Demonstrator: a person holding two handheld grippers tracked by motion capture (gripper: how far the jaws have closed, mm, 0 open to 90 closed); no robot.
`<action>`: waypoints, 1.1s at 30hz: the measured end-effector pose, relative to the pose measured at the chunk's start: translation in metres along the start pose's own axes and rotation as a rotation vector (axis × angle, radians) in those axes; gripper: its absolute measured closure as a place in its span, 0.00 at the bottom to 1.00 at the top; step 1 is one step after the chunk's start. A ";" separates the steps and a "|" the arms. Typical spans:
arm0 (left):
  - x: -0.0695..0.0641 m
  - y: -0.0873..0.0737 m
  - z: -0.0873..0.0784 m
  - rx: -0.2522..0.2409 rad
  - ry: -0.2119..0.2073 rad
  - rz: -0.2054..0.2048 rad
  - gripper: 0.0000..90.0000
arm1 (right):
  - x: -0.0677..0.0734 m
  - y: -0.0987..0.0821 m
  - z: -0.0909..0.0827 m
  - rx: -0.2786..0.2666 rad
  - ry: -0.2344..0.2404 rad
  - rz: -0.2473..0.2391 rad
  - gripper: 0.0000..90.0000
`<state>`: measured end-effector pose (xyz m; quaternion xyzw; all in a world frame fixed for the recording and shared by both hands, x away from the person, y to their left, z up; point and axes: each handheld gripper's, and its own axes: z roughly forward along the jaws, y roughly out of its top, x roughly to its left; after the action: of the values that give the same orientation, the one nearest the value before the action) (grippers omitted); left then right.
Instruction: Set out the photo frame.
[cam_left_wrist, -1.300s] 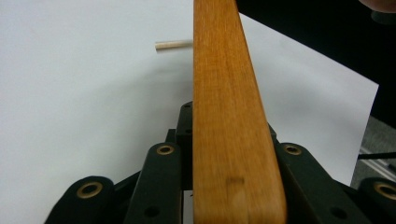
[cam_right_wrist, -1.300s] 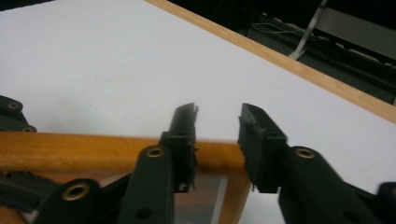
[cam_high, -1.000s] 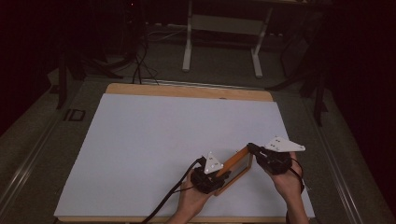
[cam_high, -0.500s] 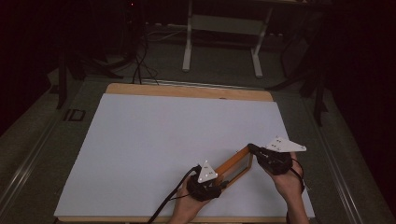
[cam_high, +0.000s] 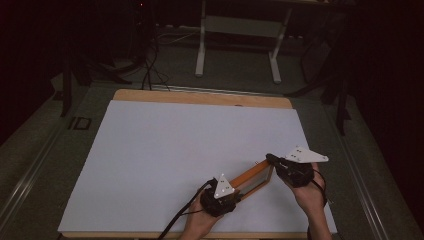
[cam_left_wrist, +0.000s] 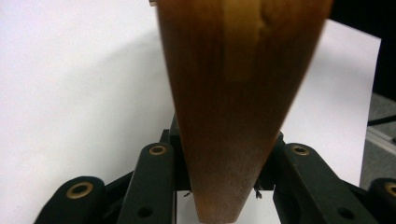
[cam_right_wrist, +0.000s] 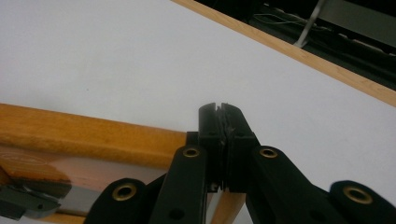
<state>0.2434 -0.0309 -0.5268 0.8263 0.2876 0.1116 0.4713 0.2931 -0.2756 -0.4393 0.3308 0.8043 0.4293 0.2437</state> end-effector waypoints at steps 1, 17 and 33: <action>0.000 0.000 0.000 0.000 0.000 0.000 0.77 | 0.000 0.000 0.000 -0.001 0.000 -0.001 0.97; 0.030 0.049 -0.026 -0.007 -0.084 0.114 0.77 | -0.004 0.003 -0.007 -0.033 0.017 -0.004 0.86; 0.049 0.092 -0.049 0.066 -0.139 0.252 0.77 | 0.001 0.006 -0.010 -0.072 0.123 -0.033 0.72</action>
<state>0.2945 -0.0037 -0.4279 0.8765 0.1517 0.1031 0.4451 0.2882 -0.2777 -0.4292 0.2816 0.8072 0.4733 0.2123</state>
